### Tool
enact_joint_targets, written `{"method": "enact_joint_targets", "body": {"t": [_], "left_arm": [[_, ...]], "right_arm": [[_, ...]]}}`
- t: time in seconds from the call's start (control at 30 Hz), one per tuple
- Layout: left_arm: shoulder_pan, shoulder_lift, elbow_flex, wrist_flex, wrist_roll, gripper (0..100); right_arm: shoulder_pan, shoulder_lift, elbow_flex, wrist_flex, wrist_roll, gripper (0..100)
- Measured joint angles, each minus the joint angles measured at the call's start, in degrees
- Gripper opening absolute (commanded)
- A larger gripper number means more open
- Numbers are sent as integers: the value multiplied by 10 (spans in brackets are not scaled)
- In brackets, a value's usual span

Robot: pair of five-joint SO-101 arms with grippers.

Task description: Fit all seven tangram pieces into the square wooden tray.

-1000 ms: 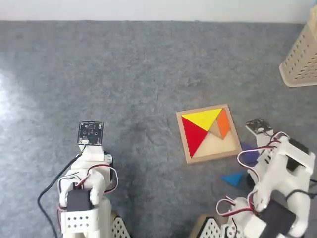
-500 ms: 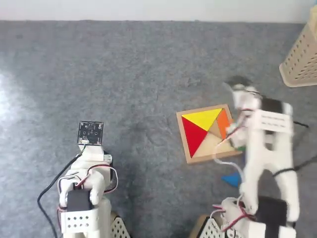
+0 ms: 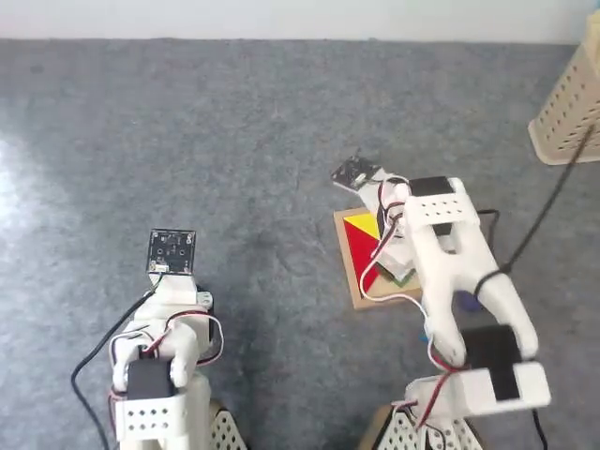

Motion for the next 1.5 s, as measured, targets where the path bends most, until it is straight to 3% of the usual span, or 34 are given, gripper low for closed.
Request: {"method": "enact_joint_targets", "body": {"t": [0.1, 0.3, 0.8, 0.97, 1.17, 1.27, 1.43, 1.5], "left_arm": [[0, 0, 0, 0, 0, 12], [0, 0, 0, 0, 0, 12], [0, 0, 0, 0, 0, 12], [0, 0, 0, 0, 0, 12], [0, 0, 0, 0, 0, 12], [0, 0, 0, 0, 0, 12], [0, 0, 0, 0, 0, 12], [0, 0, 0, 0, 0, 12]], "right_arm": [[-4, 11, 0, -10, 18, 74], [-4, 11, 0, -10, 25, 181], [-4, 11, 0, -10, 26, 191], [-4, 11, 0, -10, 26, 266], [-3, 11, 0, -10, 26, 266], [-4, 11, 0, -10, 26, 225], [-3, 11, 0, -10, 12, 22], [16, 5, 0, -10, -22, 16]]}}
